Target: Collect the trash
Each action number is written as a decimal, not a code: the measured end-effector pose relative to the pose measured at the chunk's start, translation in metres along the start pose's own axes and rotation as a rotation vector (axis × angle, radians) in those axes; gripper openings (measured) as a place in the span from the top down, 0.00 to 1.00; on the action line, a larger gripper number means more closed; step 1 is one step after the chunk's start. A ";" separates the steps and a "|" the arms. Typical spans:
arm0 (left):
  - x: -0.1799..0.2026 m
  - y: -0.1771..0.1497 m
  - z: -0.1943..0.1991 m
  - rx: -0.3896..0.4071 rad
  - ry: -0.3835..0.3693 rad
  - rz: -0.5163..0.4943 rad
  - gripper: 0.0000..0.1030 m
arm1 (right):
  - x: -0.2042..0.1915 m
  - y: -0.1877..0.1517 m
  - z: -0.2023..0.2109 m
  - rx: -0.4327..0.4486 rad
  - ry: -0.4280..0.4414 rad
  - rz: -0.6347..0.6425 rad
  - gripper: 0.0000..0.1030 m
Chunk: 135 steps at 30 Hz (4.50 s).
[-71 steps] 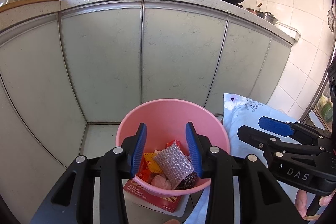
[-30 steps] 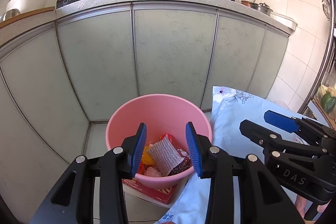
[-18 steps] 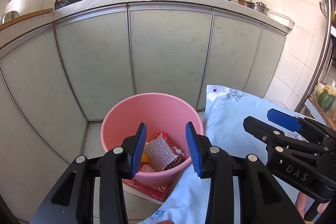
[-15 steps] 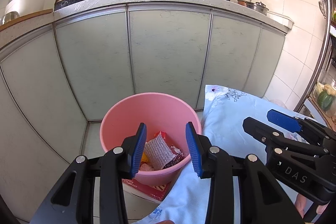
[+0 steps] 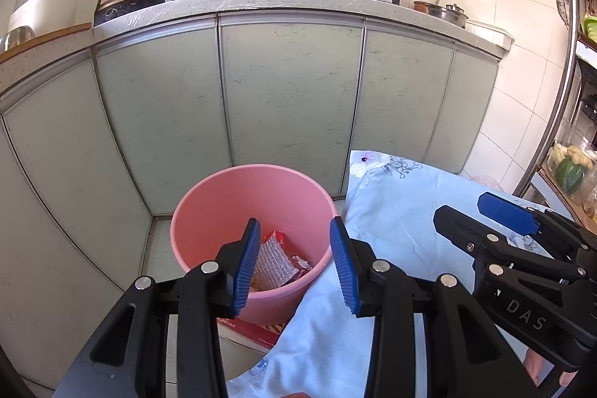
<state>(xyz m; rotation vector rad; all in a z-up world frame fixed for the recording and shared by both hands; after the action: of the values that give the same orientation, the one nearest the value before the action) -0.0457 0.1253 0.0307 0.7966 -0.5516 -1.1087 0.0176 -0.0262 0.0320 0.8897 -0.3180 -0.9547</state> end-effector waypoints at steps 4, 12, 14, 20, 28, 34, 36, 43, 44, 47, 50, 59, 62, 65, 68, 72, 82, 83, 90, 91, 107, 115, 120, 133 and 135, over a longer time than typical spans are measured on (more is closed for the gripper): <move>0.003 -0.001 0.006 0.004 -0.004 -0.003 0.63 | 0.001 -0.003 0.007 0.007 -0.006 -0.001 0.44; 0.004 -0.001 0.017 0.022 -0.010 -0.010 0.63 | 0.001 -0.007 0.020 0.021 -0.017 0.006 0.44; 0.005 -0.002 0.020 0.026 -0.013 -0.013 0.63 | 0.002 -0.008 0.022 0.023 -0.019 0.006 0.44; 0.007 -0.003 0.027 0.036 -0.019 -0.019 0.63 | 0.002 -0.011 0.031 0.032 -0.028 0.005 0.44; 0.008 -0.005 0.034 0.046 -0.027 -0.027 0.63 | 0.003 -0.014 0.039 0.041 -0.034 0.007 0.44; 0.009 -0.006 0.038 0.053 -0.031 -0.030 0.63 | 0.003 -0.015 0.044 0.050 -0.038 0.011 0.44; 0.009 -0.006 0.040 0.053 -0.033 -0.031 0.63 | 0.003 -0.016 0.045 0.051 -0.039 0.011 0.44; 0.010 -0.006 0.042 0.056 -0.034 -0.033 0.63 | 0.003 -0.016 0.047 0.052 -0.039 0.012 0.44; 0.010 -0.006 0.042 0.056 -0.034 -0.032 0.63 | 0.003 -0.016 0.047 0.053 -0.039 0.012 0.44; 0.010 -0.006 0.042 0.056 -0.034 -0.033 0.63 | 0.002 -0.016 0.048 0.054 -0.040 0.011 0.44; 0.010 -0.006 0.042 0.055 -0.035 -0.033 0.63 | 0.002 -0.017 0.049 0.054 -0.041 0.008 0.44; 0.012 -0.006 0.045 0.057 -0.034 -0.037 0.63 | 0.003 -0.017 0.051 0.056 -0.043 0.007 0.44; 0.013 -0.006 0.045 0.057 -0.034 -0.040 0.63 | 0.003 -0.017 0.051 0.057 -0.044 0.008 0.44; 0.013 -0.006 0.046 0.058 -0.034 -0.043 0.63 | 0.003 -0.017 0.052 0.057 -0.043 0.007 0.44; 0.014 -0.006 0.046 0.057 -0.034 -0.045 0.63 | 0.003 -0.017 0.051 0.057 -0.043 0.007 0.44; 0.016 -0.006 0.046 0.057 -0.034 -0.048 0.63 | 0.005 -0.017 0.052 0.060 -0.043 0.002 0.44; 0.017 -0.006 0.046 0.054 -0.034 -0.052 0.63 | 0.007 -0.019 0.056 0.064 -0.045 -0.002 0.44; 0.017 -0.006 0.046 0.053 -0.034 -0.052 0.63 | 0.008 -0.019 0.056 0.064 -0.045 -0.003 0.44; 0.018 -0.005 0.045 0.053 -0.034 -0.055 0.63 | 0.009 -0.020 0.057 0.064 -0.044 -0.003 0.44; 0.018 -0.006 0.045 0.052 -0.034 -0.055 0.63 | 0.009 -0.020 0.057 0.064 -0.044 -0.003 0.44; 0.018 -0.005 0.039 0.039 -0.030 -0.055 0.63 | 0.009 -0.022 0.056 0.060 -0.043 -0.003 0.44; 0.020 -0.006 0.036 0.032 -0.029 -0.061 0.63 | 0.011 -0.024 0.055 0.057 -0.043 -0.006 0.44; 0.021 -0.007 0.033 0.023 -0.029 -0.065 0.63 | 0.014 -0.026 0.052 0.053 -0.043 -0.010 0.44; 0.028 -0.007 0.024 0.006 -0.024 -0.079 0.63 | 0.022 -0.028 0.044 0.038 -0.048 -0.021 0.44; 0.029 -0.006 0.023 0.005 -0.026 -0.082 0.63 | 0.024 -0.028 0.043 0.036 -0.049 -0.025 0.44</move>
<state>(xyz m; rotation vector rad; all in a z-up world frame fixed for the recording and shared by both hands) -0.0554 0.0903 0.0396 0.8165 -0.5477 -1.1942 -0.0107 -0.0759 0.0336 0.9055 -0.3675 -0.9976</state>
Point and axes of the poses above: each gripper's, at about its wrist camera, not at the fingertips, and z roughly against the way its jaws point, x to its right, y to its top, the point moved 1 cm from there along -z, roughly the way its jaws point
